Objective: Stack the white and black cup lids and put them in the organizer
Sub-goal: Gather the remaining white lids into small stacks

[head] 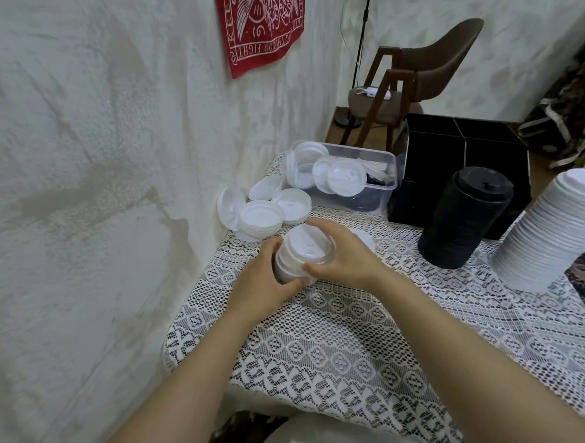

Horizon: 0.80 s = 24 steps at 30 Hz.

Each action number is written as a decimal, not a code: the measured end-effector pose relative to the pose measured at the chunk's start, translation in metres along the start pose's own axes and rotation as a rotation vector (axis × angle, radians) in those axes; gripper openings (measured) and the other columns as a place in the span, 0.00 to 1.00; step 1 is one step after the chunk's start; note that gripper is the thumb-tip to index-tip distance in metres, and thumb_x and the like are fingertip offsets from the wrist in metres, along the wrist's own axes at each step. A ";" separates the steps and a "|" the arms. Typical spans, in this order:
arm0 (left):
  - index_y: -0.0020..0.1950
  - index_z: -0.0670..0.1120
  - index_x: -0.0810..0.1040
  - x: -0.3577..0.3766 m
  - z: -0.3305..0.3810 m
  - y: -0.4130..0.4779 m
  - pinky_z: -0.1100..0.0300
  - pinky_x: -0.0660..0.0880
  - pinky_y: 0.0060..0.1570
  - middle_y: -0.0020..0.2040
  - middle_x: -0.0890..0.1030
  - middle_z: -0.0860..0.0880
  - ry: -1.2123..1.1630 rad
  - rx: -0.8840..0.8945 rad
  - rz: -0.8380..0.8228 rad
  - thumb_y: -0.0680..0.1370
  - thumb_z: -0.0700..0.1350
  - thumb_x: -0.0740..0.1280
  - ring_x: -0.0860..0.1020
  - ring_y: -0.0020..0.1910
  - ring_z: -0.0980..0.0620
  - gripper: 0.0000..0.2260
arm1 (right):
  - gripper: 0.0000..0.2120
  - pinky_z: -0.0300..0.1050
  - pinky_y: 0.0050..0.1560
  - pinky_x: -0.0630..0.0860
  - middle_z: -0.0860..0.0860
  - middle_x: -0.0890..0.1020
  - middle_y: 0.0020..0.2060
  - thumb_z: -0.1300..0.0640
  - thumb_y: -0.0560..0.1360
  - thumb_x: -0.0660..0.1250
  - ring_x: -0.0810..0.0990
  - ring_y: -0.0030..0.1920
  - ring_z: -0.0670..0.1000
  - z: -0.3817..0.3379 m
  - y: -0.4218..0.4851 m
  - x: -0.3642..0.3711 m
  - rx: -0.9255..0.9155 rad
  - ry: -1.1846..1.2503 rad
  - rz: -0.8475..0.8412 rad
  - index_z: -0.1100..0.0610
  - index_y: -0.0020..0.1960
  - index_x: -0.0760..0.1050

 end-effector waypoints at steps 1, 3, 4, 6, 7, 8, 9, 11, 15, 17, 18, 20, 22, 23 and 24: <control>0.69 0.61 0.62 0.000 0.001 0.000 0.53 0.76 0.55 0.60 0.76 0.60 -0.002 0.002 0.002 0.66 0.61 0.76 0.76 0.57 0.56 0.37 | 0.37 0.44 0.71 0.63 0.50 0.71 0.69 0.57 0.67 0.78 0.67 0.70 0.49 -0.003 0.001 0.003 -0.011 -0.020 -0.016 0.53 0.73 0.67; 0.70 0.61 0.61 -0.001 0.001 -0.001 0.51 0.76 0.55 0.61 0.77 0.60 0.001 0.000 0.008 0.66 0.62 0.76 0.76 0.58 0.56 0.38 | 0.36 0.42 0.71 0.61 0.50 0.69 0.71 0.57 0.69 0.77 0.65 0.71 0.48 -0.007 0.001 0.007 -0.025 -0.049 -0.049 0.54 0.73 0.67; 0.70 0.61 0.61 -0.001 0.001 -0.001 0.51 0.76 0.56 0.62 0.77 0.60 0.006 -0.003 0.009 0.66 0.62 0.75 0.76 0.58 0.56 0.38 | 0.35 0.43 0.72 0.61 0.50 0.69 0.71 0.57 0.69 0.77 0.65 0.71 0.48 -0.007 0.001 0.008 -0.028 -0.058 -0.061 0.54 0.73 0.67; 0.72 0.60 0.60 -0.001 0.000 0.000 0.49 0.76 0.56 0.63 0.76 0.59 0.018 -0.008 0.007 0.67 0.62 0.74 0.76 0.59 0.55 0.38 | 0.35 0.44 0.73 0.60 0.50 0.68 0.72 0.56 0.69 0.77 0.64 0.72 0.48 -0.008 0.001 0.011 -0.026 -0.071 -0.084 0.54 0.73 0.67; 0.72 0.59 0.59 -0.001 -0.001 0.000 0.49 0.76 0.57 0.63 0.76 0.58 0.023 -0.012 0.005 0.67 0.62 0.74 0.76 0.60 0.54 0.38 | 0.35 0.44 0.74 0.59 0.50 0.68 0.72 0.55 0.69 0.76 0.64 0.72 0.48 -0.007 0.002 0.012 -0.030 -0.087 -0.095 0.54 0.73 0.67; 0.73 0.59 0.58 0.000 -0.002 0.000 0.48 0.75 0.58 0.64 0.76 0.57 0.027 -0.017 0.005 0.67 0.62 0.74 0.76 0.61 0.54 0.39 | 0.35 0.42 0.74 0.58 0.50 0.68 0.72 0.55 0.69 0.76 0.64 0.72 0.48 -0.007 0.002 0.014 -0.033 -0.104 -0.106 0.54 0.73 0.67; 0.74 0.58 0.57 0.000 -0.002 0.001 0.48 0.75 0.58 0.65 0.76 0.57 0.032 -0.020 0.003 0.67 0.61 0.74 0.75 0.61 0.53 0.40 | 0.35 0.38 0.72 0.57 0.50 0.68 0.72 0.55 0.69 0.76 0.64 0.72 0.47 -0.006 0.002 0.015 -0.034 -0.117 -0.113 0.55 0.73 0.67; 0.75 0.57 0.57 0.000 -0.003 0.001 0.49 0.74 0.59 0.66 0.75 0.55 0.048 -0.022 -0.001 0.68 0.60 0.74 0.75 0.62 0.52 0.41 | 0.35 0.36 0.70 0.56 0.51 0.68 0.72 0.56 0.70 0.76 0.64 0.72 0.48 -0.006 0.002 0.016 -0.040 -0.124 -0.118 0.56 0.73 0.68; 0.74 0.57 0.58 -0.001 -0.002 0.002 0.50 0.74 0.58 0.65 0.75 0.56 0.061 -0.006 0.005 0.68 0.58 0.75 0.75 0.61 0.52 0.40 | 0.35 0.44 0.75 0.57 0.52 0.67 0.73 0.53 0.70 0.77 0.63 0.74 0.49 -0.003 0.002 0.018 -0.033 -0.123 -0.128 0.56 0.74 0.67; 0.73 0.58 0.60 0.000 -0.001 0.002 0.53 0.74 0.57 0.62 0.75 0.58 0.060 0.015 0.007 0.68 0.57 0.76 0.74 0.59 0.54 0.38 | 0.36 0.45 0.75 0.57 0.51 0.65 0.74 0.51 0.71 0.76 0.62 0.74 0.49 0.000 0.002 0.020 -0.011 -0.129 -0.147 0.55 0.75 0.66; 0.73 0.58 0.61 0.000 0.000 0.002 0.55 0.73 0.57 0.61 0.73 0.60 0.058 0.029 0.007 0.68 0.57 0.76 0.73 0.59 0.56 0.37 | 0.37 0.44 0.75 0.56 0.50 0.64 0.74 0.51 0.71 0.76 0.61 0.74 0.49 0.001 0.002 0.020 0.003 -0.129 -0.157 0.54 0.75 0.65; 0.75 0.57 0.61 0.000 0.000 0.002 0.58 0.68 0.60 0.65 0.69 0.62 0.054 0.055 0.001 0.70 0.54 0.74 0.69 0.63 0.59 0.36 | 0.37 0.43 0.74 0.56 0.49 0.63 0.75 0.51 0.71 0.76 0.61 0.74 0.48 0.002 0.003 0.020 0.018 -0.129 -0.170 0.54 0.76 0.64; 0.76 0.56 0.60 0.002 -0.002 0.003 0.54 0.63 0.70 0.74 0.63 0.60 0.020 0.073 -0.025 0.73 0.53 0.71 0.63 0.72 0.57 0.34 | 0.38 0.43 0.74 0.56 0.49 0.63 0.75 0.52 0.70 0.77 0.61 0.74 0.49 0.003 0.003 0.019 0.030 -0.121 -0.183 0.55 0.75 0.64; 0.77 0.56 0.60 0.003 -0.004 0.004 0.51 0.61 0.72 0.76 0.61 0.59 -0.012 0.065 -0.040 0.74 0.54 0.69 0.61 0.74 0.57 0.33 | 0.38 0.43 0.74 0.56 0.49 0.63 0.75 0.53 0.70 0.77 0.61 0.74 0.49 0.003 0.003 0.019 0.032 -0.115 -0.191 0.55 0.75 0.64; 0.77 0.57 0.60 0.004 -0.005 0.004 0.49 0.61 0.73 0.76 0.61 0.59 -0.032 0.056 -0.050 0.73 0.57 0.67 0.60 0.74 0.57 0.33 | 0.38 0.43 0.73 0.56 0.48 0.63 0.75 0.53 0.70 0.77 0.61 0.74 0.49 0.003 0.003 0.018 0.033 -0.109 -0.199 0.55 0.75 0.64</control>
Point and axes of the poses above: each hand's wrist, its own y-axis towards the middle knuckle, its own x-axis out of the palm, z = x × y, the point moved 5 cm from there along y, towards the middle knuckle
